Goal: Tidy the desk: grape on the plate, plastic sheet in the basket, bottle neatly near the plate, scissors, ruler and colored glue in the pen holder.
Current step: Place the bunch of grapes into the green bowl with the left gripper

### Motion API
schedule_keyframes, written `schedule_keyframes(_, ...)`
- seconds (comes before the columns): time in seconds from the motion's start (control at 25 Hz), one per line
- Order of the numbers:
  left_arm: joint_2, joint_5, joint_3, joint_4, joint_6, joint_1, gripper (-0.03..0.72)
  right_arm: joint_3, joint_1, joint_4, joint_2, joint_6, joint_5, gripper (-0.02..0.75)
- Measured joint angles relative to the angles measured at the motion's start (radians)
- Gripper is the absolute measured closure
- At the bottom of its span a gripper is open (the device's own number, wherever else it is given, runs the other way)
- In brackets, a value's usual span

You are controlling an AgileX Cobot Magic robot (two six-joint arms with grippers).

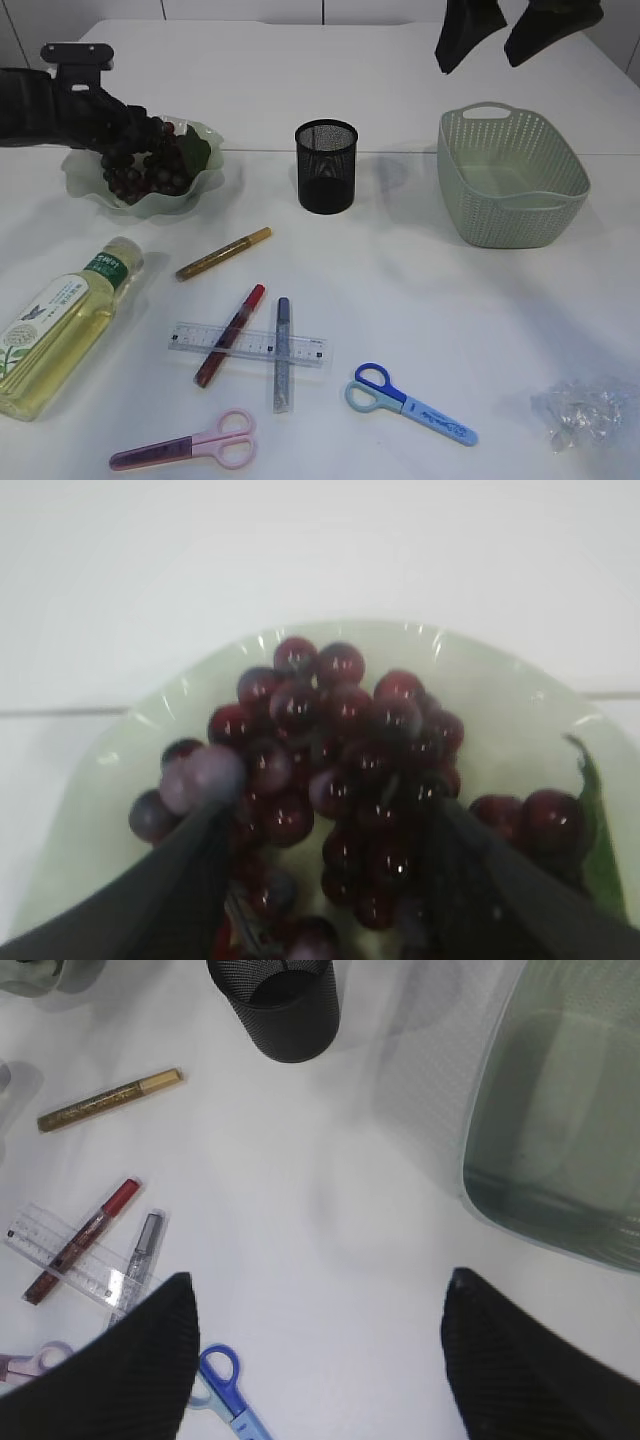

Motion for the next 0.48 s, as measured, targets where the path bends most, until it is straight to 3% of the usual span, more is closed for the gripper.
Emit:
schedule_keyframes(0.28, -0.141, 0.028, 0.000, 0.063, 0.000, 0.002, 0.229, 0.000, 0.000, 0.000, 0.000, 0.000, 0.000, 0.154)
schedule_keyframes(0.48, -0.232, 0.223, 0.000, 0.093, 0.000, 0.002, 0.251, 0.000, 0.000, 0.000, 0.000, 0.000, 0.000, 0.154)
